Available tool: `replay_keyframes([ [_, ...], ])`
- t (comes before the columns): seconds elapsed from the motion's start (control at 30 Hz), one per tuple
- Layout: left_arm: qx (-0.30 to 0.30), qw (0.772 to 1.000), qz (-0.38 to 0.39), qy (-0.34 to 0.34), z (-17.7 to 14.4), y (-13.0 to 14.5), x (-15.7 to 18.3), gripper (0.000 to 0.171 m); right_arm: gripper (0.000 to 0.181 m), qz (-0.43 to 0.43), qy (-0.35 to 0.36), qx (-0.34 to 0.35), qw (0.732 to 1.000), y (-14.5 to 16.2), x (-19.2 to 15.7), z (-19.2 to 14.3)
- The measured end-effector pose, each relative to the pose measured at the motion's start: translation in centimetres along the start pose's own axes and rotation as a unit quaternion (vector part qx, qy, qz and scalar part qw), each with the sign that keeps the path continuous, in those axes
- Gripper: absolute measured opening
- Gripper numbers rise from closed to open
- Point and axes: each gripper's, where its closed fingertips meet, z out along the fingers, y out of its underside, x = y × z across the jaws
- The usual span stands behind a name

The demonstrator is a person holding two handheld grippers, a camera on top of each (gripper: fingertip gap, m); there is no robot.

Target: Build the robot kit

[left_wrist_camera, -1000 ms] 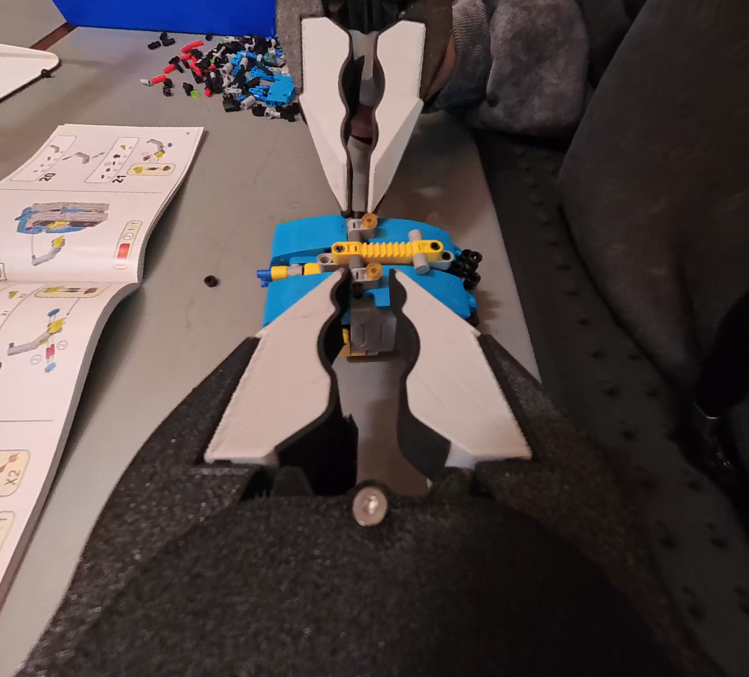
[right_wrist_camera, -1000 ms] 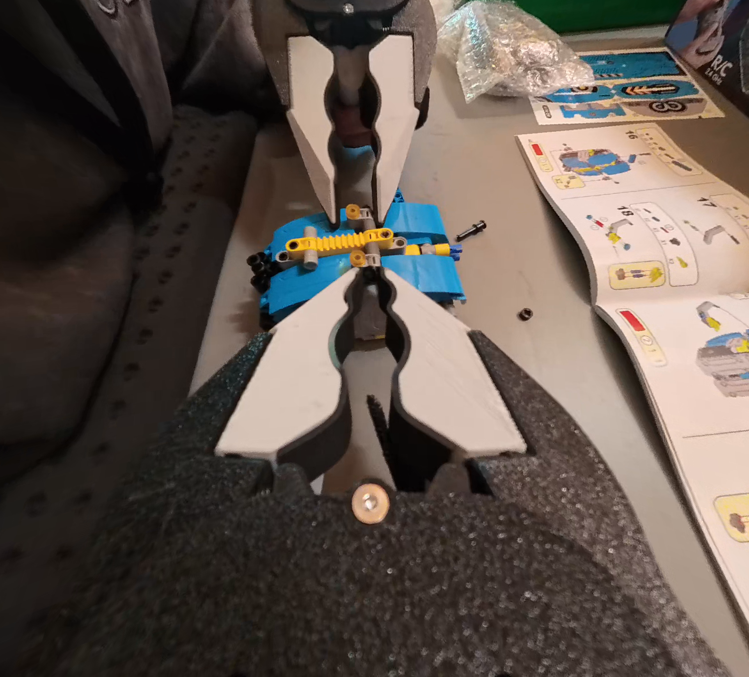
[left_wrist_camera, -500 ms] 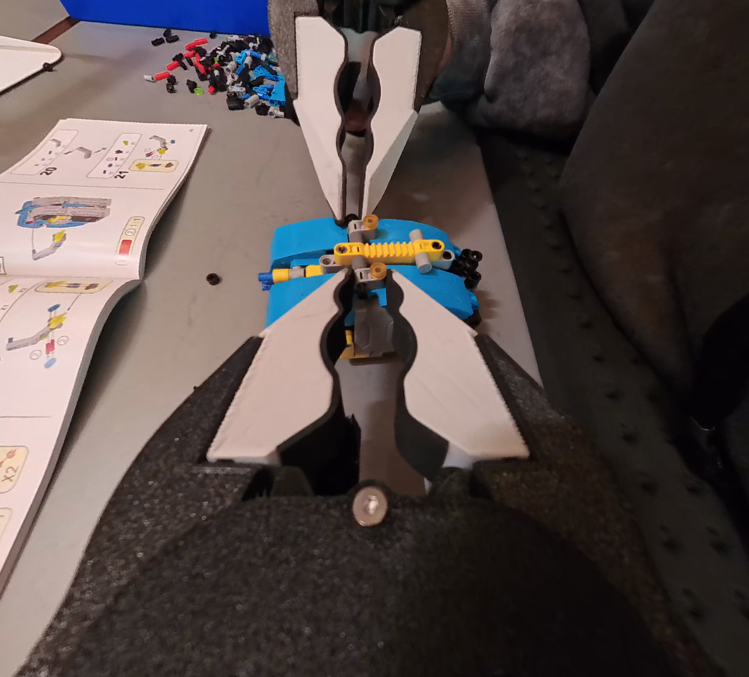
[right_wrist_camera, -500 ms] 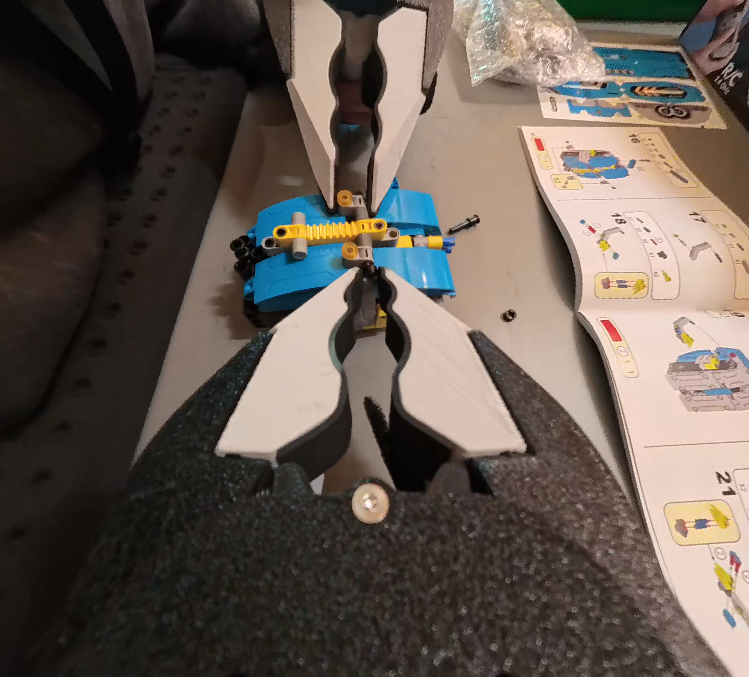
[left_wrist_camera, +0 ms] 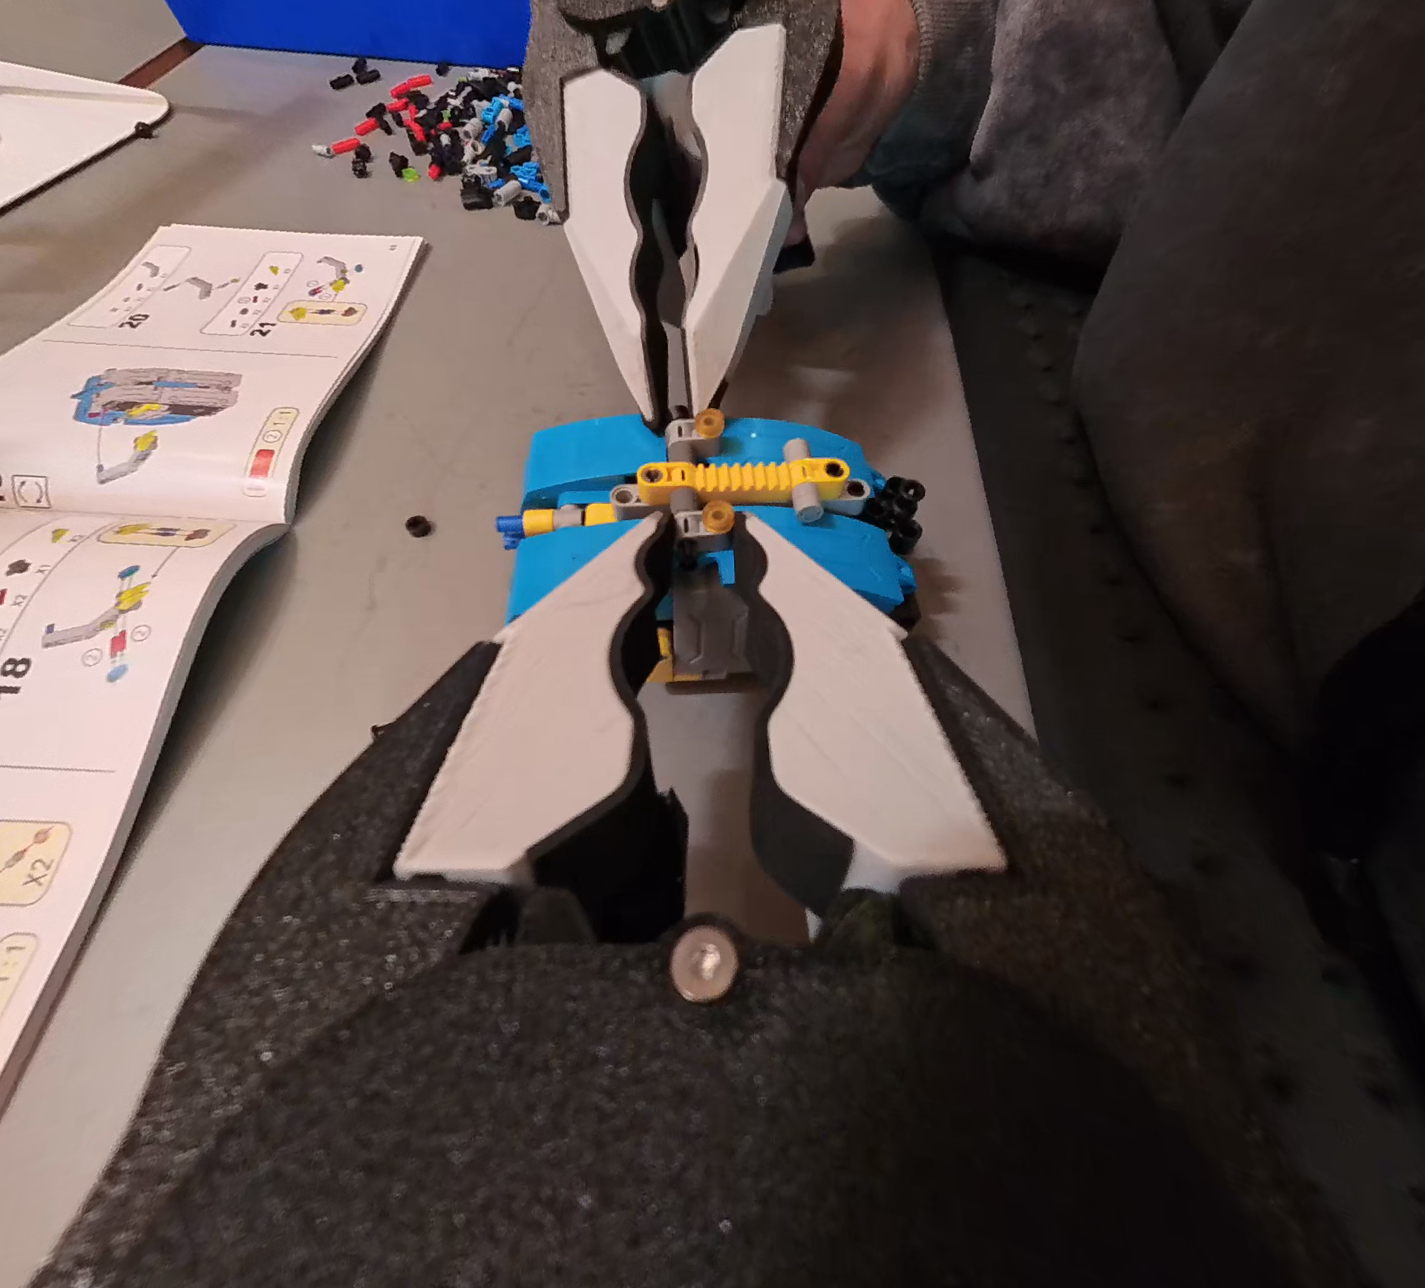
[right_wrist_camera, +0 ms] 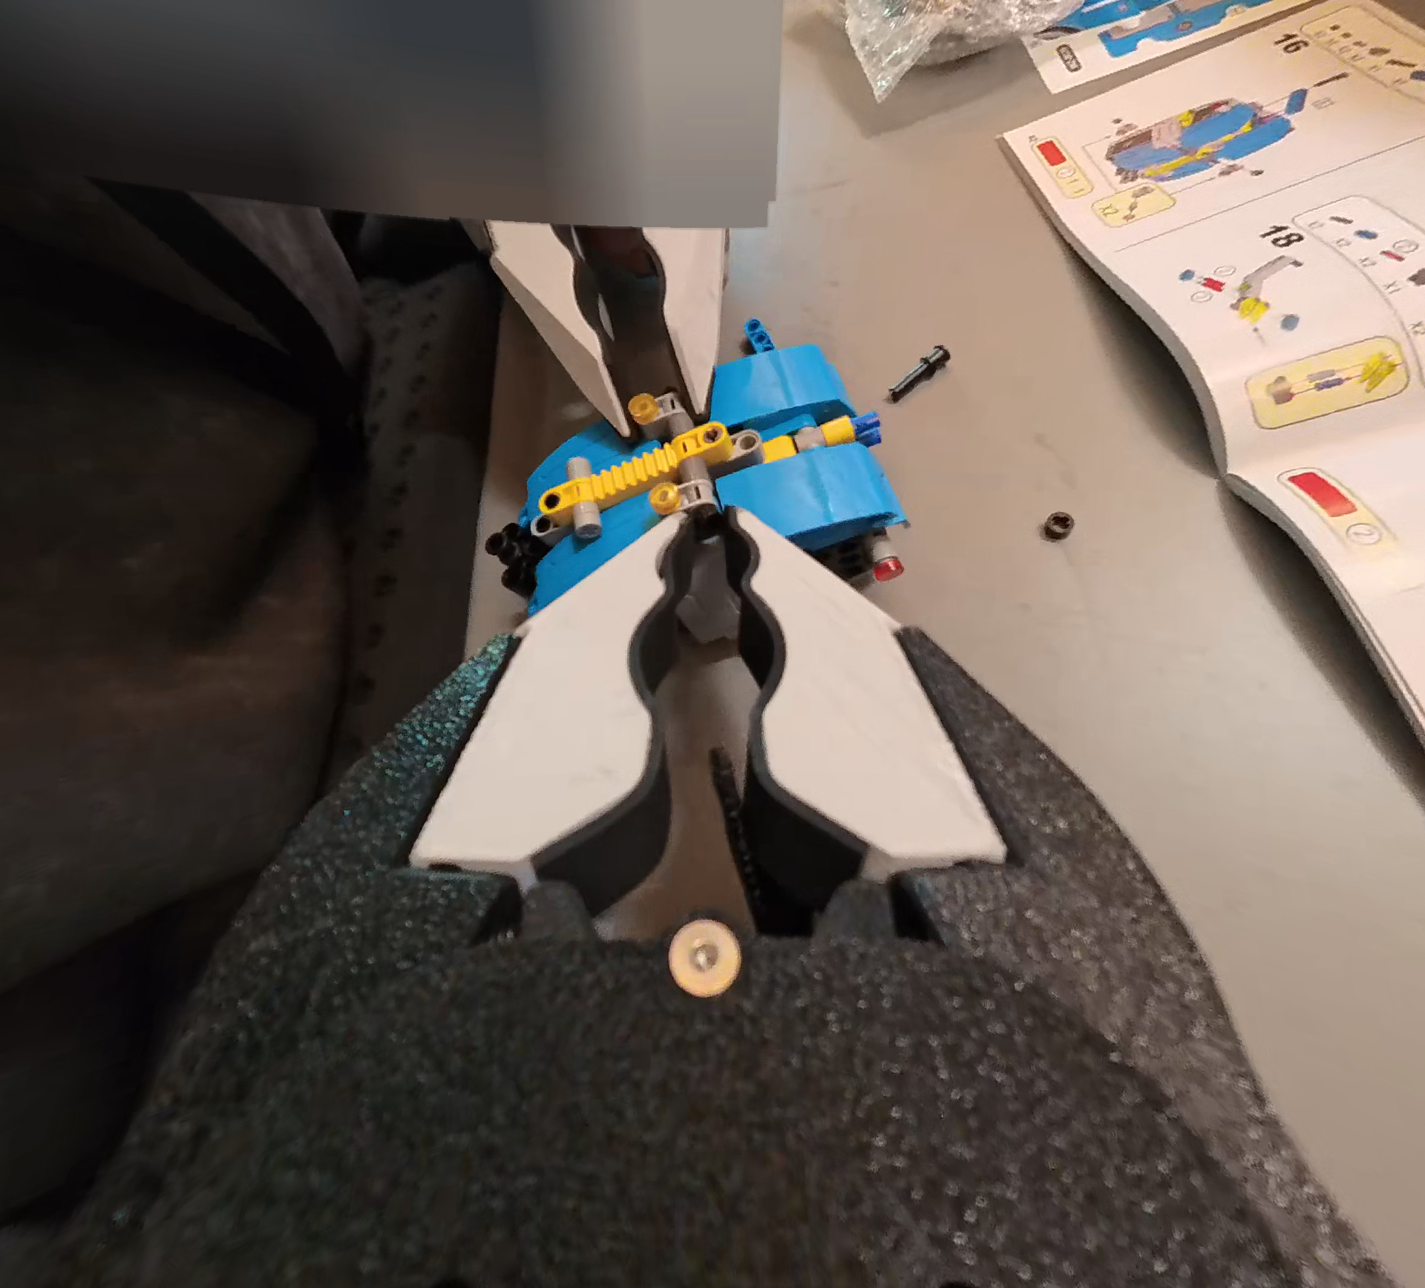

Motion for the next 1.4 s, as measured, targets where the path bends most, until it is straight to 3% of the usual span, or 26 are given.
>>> replay_keyframes([
  [0.6, 0.005, 1.000, 0.001, 0.003, 0.0, 0.0, 0.0, 0.015, 0.007, -0.059, 0.068, -0.015, 0.996, 0.0, 0.2, 0.0],
  [0.87, 0.012, 1.000, 0.004, 0.020, -0.2, 0.2, 0.3, 0.015, 0.006, 0.010, -0.026, 0.035, 0.999, 0.0, -0.3, 0.4],
  [1.17, 0.017, 1.000, 0.003, 0.015, -0.7, 0.4, 0.4, 0.015, 0.007, 0.019, 0.003, 0.050, 0.999, -0.3, -0.6, 0.7],
  [1.4, 0.017, 1.000, 0.004, 0.015, -0.6, 0.4, 0.5, 0.015, 0.010, 0.057, -0.023, 0.063, 0.996, -0.3, -0.8, 0.5],
])
